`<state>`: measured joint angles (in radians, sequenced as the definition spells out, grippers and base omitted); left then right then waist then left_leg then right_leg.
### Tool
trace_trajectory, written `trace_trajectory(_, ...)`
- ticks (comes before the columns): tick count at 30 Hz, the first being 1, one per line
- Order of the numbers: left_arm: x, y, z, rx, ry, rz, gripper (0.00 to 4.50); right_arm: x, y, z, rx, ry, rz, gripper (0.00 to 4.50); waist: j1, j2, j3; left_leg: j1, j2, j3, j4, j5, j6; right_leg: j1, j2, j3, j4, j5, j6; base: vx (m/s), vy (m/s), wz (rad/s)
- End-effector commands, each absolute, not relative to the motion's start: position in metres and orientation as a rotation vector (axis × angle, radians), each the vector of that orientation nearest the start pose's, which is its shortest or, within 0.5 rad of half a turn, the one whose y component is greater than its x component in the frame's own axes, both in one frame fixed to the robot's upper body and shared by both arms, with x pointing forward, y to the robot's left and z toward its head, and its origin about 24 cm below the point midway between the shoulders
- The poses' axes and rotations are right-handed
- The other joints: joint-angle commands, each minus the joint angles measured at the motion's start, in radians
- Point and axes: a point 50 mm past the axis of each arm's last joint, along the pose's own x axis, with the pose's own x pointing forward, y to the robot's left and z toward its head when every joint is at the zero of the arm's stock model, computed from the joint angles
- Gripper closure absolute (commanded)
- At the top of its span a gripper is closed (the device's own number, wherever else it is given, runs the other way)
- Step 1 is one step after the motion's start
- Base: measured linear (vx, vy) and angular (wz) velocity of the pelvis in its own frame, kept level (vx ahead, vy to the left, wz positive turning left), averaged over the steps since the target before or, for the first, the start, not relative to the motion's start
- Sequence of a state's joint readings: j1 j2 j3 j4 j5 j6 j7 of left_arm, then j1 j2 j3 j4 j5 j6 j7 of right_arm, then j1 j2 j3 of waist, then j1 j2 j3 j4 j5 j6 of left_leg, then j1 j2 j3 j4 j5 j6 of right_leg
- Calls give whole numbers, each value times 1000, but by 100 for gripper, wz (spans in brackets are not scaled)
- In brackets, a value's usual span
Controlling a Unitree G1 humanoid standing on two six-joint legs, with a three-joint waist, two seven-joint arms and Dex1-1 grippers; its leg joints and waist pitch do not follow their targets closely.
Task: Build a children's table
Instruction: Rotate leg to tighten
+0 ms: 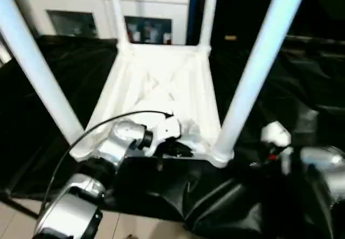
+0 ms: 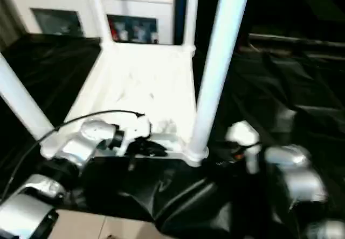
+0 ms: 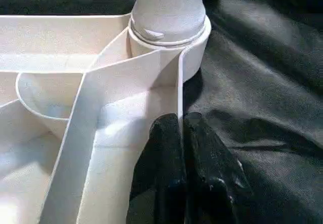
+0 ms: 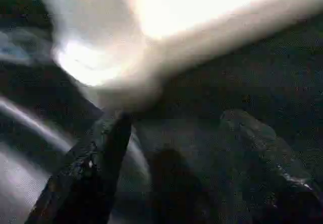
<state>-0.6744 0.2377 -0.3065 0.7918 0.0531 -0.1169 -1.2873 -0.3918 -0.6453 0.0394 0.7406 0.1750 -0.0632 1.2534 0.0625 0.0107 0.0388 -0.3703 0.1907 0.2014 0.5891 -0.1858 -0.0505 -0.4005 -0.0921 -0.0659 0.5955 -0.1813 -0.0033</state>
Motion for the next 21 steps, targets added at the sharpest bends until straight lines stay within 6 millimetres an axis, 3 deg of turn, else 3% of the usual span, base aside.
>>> trace_trajectory(1, 315, 91, 50, 393, 301, -1564, 450, 276, -279, 39, -228, 475, 1006, 136, 3, -25, -56, 6, 41, -13, -58, -192, 100, 51, -56, 37, -70, -200, -267, 0, 0, 0)
trace_trajectory(4, 312, 91, 49, 379, 305, -1587, 450, 263, -291, 44, -222, 469, 1033, 136, 6, -27, -60, 4, 45, -14, -53, -154, 153, 54, -55, 35, -59, -112, -282, 0, 0, 0)
trace_trajectory(7, 311, 91, 49, 382, 306, -1598, 450, 258, -292, 46, -213, 452, 1078, 136, 7, -29, -59, 2, 45, -13, -51, -162, 170, 53, -55, 33, -62, -136, -280, 0, 0, 0)
trace_trajectory(10, 311, 92, 50, 392, 306, -1602, 450, 259, -292, 48, -207, 418, 1100, 136, 3, -23, -56, 4, 47, -15, -54, -203, 155, 49, -56, 31, -69, -203, -274, 0, 0, 0)
trace_trajectory(13, 312, 93, 51, 402, 288, -1594, 450, 267, -288, 55, -189, 354, 1054, 136, 2, -24, -57, 5, 47, -15, -57, -207, 139, 48, -54, 31, -69, -218, -269, 0, 0, 0)
trace_trajectory(14, 313, 92, 52, 391, 269, -1568, 450, 276, -286, 59, -167, 307, 981, 136, 2, -17, -57, 7, 48, -16, -58, -205, 135, 47, -55, 32, -69, -214, -270, 0, 0, 0)
trace_trajectory(16, 315, 91, 56, 342, 255, -1540, 450, 290, -281, 69, -109, 221, 860, 136, -1, -20, -58, 8, 46, -15, -59, -180, 123, 47, -53, 33, -64, -188, -274, 0, 0, 0)
trace_trajectory(17, 315, 91, 57, 320, 245, -1534, 405, 296, -279, 74, -83, 175, 814, 132, 1, -20, -59, 11, 48, -14, -58, -178, 123, 46, -54, 34, -63, -180, -276, 0, 0, 0)
trace_trajectory(19, 313, 91, 61, 275, 209, -1531, 394, 312, -270, 86, 39, 33, 649, 132, 2, -17, -60, 9, 49, -15, -59, -163, 120, 47, -56, 35, -59, -166, -279, 0, 0, 0)
trace_trajectory(20, 312, 92, 62, 256, 200, -1537, 394, 317, -265, 91, 74, -18, 606, 132, 4, -23, -62, 7, 47, -12, -58, -145, 118, 48, -57, 35, -55, -147, -285, 0, 0, 0)
trace_trajectory(21, 310, 92, 63, 245, 196, -1542, 389, 319, -262, 93, 91, -44, 586, 132, 6, -18, -63, 11, 49, -11, -58, -139, 116, 43, -55, 36, -52, -128, -293, 0, 0, 0)
